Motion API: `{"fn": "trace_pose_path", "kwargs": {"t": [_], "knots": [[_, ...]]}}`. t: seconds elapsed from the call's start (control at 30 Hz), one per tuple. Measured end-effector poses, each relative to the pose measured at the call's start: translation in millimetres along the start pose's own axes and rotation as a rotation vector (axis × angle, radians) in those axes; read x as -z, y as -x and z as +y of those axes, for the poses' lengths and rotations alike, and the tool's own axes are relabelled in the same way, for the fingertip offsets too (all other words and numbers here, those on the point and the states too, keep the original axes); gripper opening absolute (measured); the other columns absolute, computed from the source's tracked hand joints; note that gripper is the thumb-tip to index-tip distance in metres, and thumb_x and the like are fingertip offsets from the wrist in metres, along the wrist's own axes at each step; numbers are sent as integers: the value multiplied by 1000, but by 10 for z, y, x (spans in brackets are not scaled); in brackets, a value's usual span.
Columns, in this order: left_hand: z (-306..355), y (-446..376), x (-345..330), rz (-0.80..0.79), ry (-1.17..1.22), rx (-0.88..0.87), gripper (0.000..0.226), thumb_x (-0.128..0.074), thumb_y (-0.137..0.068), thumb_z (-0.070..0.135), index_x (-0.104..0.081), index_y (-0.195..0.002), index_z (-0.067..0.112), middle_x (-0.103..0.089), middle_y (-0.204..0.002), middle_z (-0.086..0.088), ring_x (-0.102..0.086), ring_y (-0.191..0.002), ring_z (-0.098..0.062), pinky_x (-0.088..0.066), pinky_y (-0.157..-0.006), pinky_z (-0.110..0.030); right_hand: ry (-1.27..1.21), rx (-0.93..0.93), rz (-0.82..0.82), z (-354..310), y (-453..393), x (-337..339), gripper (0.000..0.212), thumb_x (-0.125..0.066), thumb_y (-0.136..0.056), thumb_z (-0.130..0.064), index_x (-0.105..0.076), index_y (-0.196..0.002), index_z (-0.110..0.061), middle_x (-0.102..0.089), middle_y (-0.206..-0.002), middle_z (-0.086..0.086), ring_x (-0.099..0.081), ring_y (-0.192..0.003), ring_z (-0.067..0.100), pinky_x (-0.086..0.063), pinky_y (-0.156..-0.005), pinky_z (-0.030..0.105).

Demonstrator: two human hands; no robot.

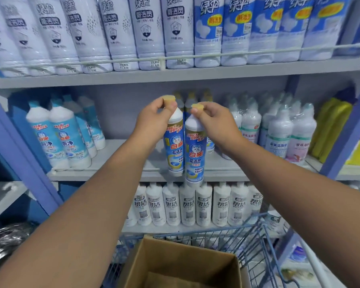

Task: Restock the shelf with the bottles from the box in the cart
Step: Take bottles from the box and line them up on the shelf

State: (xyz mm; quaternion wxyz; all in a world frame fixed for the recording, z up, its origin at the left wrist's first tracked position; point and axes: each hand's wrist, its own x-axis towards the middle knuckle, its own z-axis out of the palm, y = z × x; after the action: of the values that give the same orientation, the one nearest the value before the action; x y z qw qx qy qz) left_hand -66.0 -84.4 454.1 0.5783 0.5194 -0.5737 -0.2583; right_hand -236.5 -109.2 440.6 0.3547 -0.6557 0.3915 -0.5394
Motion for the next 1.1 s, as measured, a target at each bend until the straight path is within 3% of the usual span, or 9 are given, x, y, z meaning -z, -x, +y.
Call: {"fn": "trace_pose_path", "kwargs": {"t": [0.1, 0.23, 0.4, 0.57, 0.8, 0.97, 1.1], "knots": [[-46, -179, -31, -1, 61, -23, 15, -63, -96, 32, -69, -110, 33, -68, -109, 13, -63, -86, 8, -47, -66, -9, 34, 27, 20, -5, -144, -45, 25, -64, -92, -37, -71, -107, -18, -74, -97, -4, -70, -93, 11, -57, -89, 42], [-184, -388, -31, -3, 82, -2, 13, -62, -96, 33, -67, -107, 36, -68, -109, 15, -63, -86, 8, -47, -63, -7, 37, 43, 72, 26, -359, -97, 26, -61, -94, -34, -69, -112, -15, -73, -103, -2, -68, -99, 14, -54, -93, 42], [-402, -609, -38, -32, 101, 22, 14, -60, -98, 30, -66, -110, 33, -68, -104, 13, -63, -77, 12, -47, -62, -8, 81, 37, 107, 174, -515, -194, 17, -62, -95, -30, -69, -104, -18, -73, -98, -4, -67, -92, 10, -55, -89, 35], [-594, -777, -49, -75, 89, 43, 10, -59, -97, 37, -66, -93, 44, -71, -98, 14, -66, -83, 1, -51, -68, -20, 106, 8, 140, 284, -650, -266, 22, -60, -95, -34, -69, -101, -15, -74, -94, 0, -69, -93, 17, -55, -88, 44], [-749, -924, -82, -95, 95, 63, 18, -57, -99, 33, -67, -112, 26, -71, -102, 10, -66, -84, 1, -49, -60, -11, 136, -73, 180, 413, -866, -372, 29, -63, -92, -37, -68, -96, -9, -73, -90, 8, -69, -90, 26, -55, -84, 50], [-831, -985, -92, -156, 54, 57, 11, -55, -100, 32, -63, -106, 27, -68, -97, 11, -64, -82, 2, -47, -55, -8, 115, -80, 165, 604, -901, -426, 24, -61, -96, -32, -67, -100, -9, -73, -94, 3, -68, -90, 16, -56, -81, 36], [-918, -1039, -124, -176, 26, 83, 12, -54, -100, 37, -63, -105, 30, -69, -100, 8, -67, -86, -3, -52, -61, -18, 122, -105, 163, 747, -970, -406, 25, -60, -95, -36, -68, -104, -14, -74, -97, -1, -69, -95, 15, -55, -90, 45]]}}
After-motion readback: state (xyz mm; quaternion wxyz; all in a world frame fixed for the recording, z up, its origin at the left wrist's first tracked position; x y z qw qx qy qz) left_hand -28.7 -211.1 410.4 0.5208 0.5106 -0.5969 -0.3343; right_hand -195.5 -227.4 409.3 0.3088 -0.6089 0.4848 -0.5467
